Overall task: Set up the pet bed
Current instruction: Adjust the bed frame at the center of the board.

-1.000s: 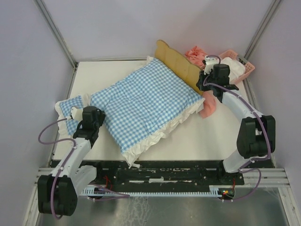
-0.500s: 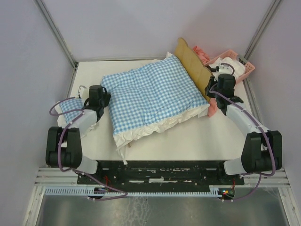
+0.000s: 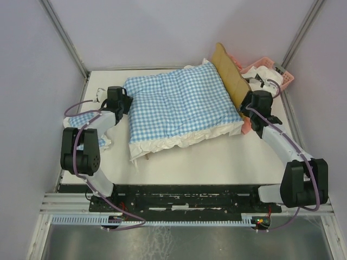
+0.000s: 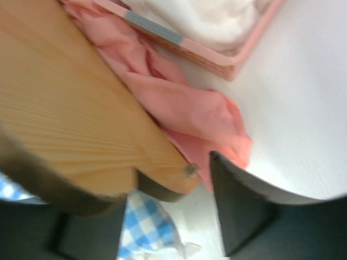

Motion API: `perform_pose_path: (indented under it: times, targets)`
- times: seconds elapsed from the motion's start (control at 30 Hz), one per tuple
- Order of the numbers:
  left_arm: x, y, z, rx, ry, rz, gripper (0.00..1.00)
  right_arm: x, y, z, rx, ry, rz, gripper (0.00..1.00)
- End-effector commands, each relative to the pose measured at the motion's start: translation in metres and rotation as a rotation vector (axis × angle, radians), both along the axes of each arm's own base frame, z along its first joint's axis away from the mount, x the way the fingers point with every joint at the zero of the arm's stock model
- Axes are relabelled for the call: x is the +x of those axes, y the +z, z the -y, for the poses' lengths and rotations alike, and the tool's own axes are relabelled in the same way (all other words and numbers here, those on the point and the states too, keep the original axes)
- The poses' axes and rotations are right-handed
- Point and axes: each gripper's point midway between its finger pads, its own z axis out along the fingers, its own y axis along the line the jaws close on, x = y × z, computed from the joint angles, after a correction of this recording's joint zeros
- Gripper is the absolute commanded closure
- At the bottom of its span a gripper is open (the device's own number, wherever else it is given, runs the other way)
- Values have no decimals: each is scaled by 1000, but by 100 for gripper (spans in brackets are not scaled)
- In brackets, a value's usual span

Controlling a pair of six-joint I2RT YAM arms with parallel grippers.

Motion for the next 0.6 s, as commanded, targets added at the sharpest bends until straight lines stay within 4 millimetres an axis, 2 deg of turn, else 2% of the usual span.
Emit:
perform_pose_path:
  times: [0.0, 0.1, 0.17, 0.23, 0.33, 0.43, 0.57]
  targets:
    - [-47, -11, -15, 88, 36, -206, 44, -23, 30, 29, -26, -138, -4, 25]
    - [-65, 15, -44, 225, 107, -249, 37, -39, 42, 24, -82, -37, -42, 5]
    - [-80, 31, -57, 291, 130, -277, 33, -50, 52, 21, -106, 8, -58, 4]
    - [-90, 41, -60, 333, 101, -276, 29, -58, 64, 8, -89, 97, -34, 6]
    - [-103, 42, -49, 370, -43, -256, 26, -69, 80, -24, -44, 268, 5, 13]
    - [-119, 39, -32, 361, -186, -244, 22, -80, 96, -59, -59, 422, 70, 13]
    - [-140, 41, -2, 311, -378, -164, 24, -98, 112, -126, -79, 669, 190, 15]
